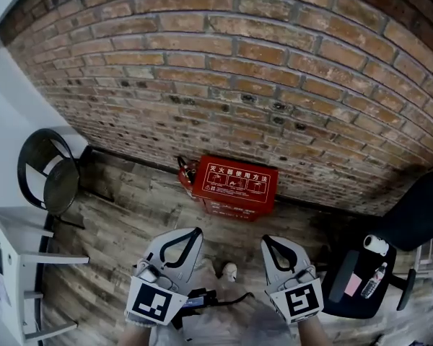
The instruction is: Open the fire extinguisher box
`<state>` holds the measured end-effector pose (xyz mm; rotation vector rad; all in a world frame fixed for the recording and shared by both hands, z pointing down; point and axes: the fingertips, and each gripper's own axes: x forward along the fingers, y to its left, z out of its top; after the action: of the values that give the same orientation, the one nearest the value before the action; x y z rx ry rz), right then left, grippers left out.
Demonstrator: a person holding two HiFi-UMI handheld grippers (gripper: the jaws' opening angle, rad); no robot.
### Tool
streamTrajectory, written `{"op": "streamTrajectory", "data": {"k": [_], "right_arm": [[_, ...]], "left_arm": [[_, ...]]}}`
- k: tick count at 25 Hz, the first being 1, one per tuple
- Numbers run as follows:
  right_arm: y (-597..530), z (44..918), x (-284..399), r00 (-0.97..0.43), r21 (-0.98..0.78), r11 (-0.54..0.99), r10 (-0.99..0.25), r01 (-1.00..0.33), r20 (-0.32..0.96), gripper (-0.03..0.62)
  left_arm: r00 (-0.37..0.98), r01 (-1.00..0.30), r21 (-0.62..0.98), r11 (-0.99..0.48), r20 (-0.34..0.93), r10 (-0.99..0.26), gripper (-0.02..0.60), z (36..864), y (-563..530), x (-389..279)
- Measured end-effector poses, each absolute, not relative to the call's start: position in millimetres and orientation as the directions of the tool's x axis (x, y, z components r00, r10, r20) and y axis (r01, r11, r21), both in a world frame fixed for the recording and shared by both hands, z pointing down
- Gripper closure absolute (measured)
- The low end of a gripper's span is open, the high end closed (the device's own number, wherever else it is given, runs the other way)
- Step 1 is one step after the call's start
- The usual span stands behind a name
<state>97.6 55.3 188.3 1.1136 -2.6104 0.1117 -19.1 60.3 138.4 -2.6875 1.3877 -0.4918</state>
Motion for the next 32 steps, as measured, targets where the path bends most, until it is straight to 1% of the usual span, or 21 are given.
{"op": "streamTrajectory", "data": {"k": [7,12,26,32], "right_arm": [[43.0,180.2,101.2,-0.623,0.053,0.662,-0.726,-0.747,0.292,0.591],[32.6,180.7,100.4,-0.609,0.053,0.65,-0.735,-0.758,0.297,0.591],[15.1,212.2,70.1,-0.621,0.06,0.686,-0.688,-0.725,0.375,0.591],[10.0,235.7,70.3,-0.601,0.013,0.663,-0.687,-0.749,0.408,0.591]], "left_arm": [[0.597,-0.738,-0.215,-0.64,0.236,-0.767,0.581,134.8,38.2,-9.5],[0.625,-0.7,-0.237,-0.674,0.253,-0.738,0.581,137.4,24.0,-3.1],[0.649,-0.678,-0.187,-0.711,0.301,-0.698,0.581,170.7,9.5,-19.7],[0.654,-0.674,-0.144,-0.724,0.341,-0.676,0.581,197.1,5.8,-24.8]]}}
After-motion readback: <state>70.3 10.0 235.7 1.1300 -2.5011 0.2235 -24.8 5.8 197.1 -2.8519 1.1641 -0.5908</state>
